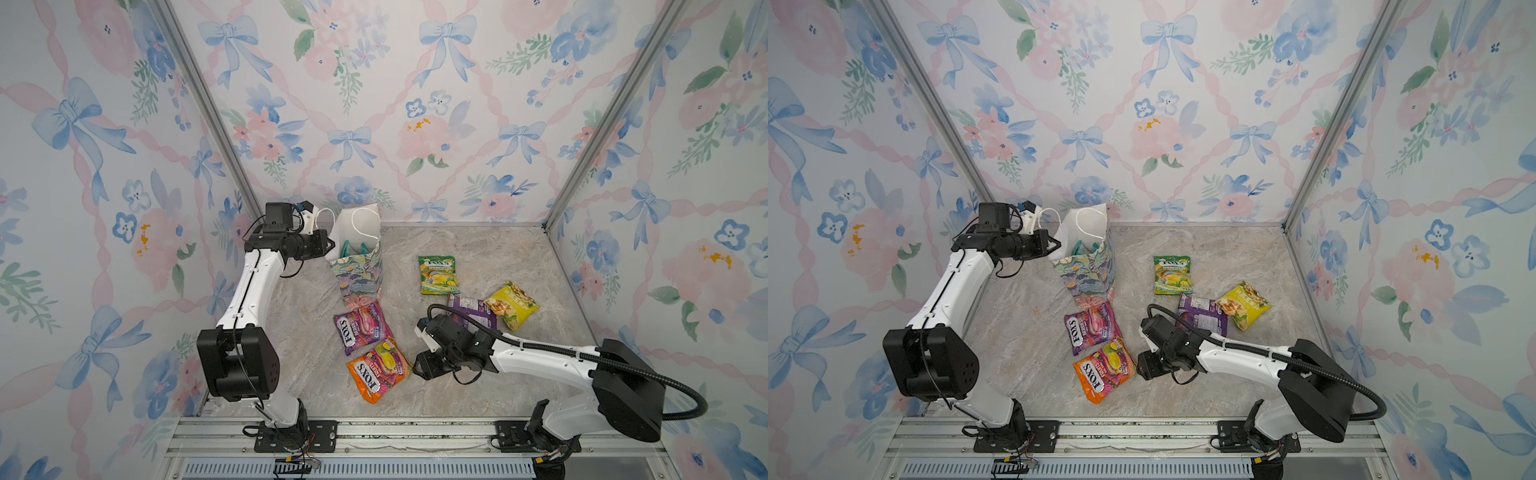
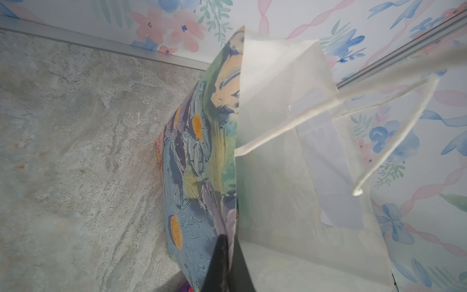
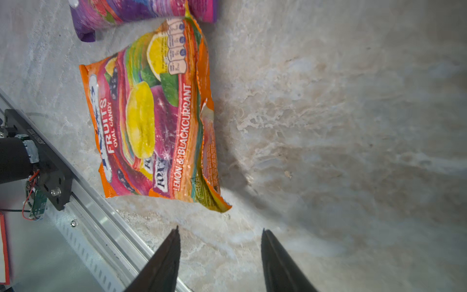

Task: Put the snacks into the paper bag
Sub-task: 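Lower the right gripper onto the orange Fox's Fruits packet and grasp it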

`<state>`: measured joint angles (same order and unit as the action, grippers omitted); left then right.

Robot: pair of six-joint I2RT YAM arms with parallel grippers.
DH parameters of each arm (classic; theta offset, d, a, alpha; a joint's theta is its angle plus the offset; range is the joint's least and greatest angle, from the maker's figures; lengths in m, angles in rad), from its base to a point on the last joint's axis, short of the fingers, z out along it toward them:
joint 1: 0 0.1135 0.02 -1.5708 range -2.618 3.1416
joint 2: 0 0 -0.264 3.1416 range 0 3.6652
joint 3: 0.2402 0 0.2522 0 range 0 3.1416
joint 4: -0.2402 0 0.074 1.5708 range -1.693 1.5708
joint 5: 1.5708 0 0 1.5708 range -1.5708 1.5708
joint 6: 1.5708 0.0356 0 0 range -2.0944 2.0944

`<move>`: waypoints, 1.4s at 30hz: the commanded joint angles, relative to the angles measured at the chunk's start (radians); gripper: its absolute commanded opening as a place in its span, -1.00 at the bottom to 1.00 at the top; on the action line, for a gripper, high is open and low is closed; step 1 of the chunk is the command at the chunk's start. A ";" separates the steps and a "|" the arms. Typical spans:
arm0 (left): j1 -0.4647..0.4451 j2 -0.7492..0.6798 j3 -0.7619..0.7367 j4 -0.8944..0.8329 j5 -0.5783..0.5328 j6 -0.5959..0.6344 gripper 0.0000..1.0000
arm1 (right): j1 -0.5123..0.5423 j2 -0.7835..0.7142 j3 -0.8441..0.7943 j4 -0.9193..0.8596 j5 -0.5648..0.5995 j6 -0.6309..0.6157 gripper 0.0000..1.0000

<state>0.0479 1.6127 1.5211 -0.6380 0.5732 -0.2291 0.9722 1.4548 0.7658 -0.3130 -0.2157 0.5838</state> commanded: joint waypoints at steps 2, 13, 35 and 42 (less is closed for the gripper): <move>0.006 -0.008 -0.014 -0.012 -0.001 0.004 -1.00 | 0.017 0.053 0.030 0.016 -0.016 -0.009 0.05; 0.006 -0.007 -0.014 -0.012 -0.001 0.004 -1.00 | 0.019 0.126 0.062 0.053 -0.019 -0.016 -0.05; 0.005 -0.004 -0.015 -0.012 0.002 0.004 -1.00 | -0.016 0.128 0.128 -0.085 0.106 -0.139 -0.83; 0.006 -0.008 -0.014 -0.012 0.002 0.005 -1.00 | -0.118 0.109 0.172 -0.189 0.217 -0.280 -0.73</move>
<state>0.0479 1.6127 1.5204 -0.6376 0.5732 -0.2291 0.8959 1.5894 0.9024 -0.4232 -0.0826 0.3832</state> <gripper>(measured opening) 0.048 0.131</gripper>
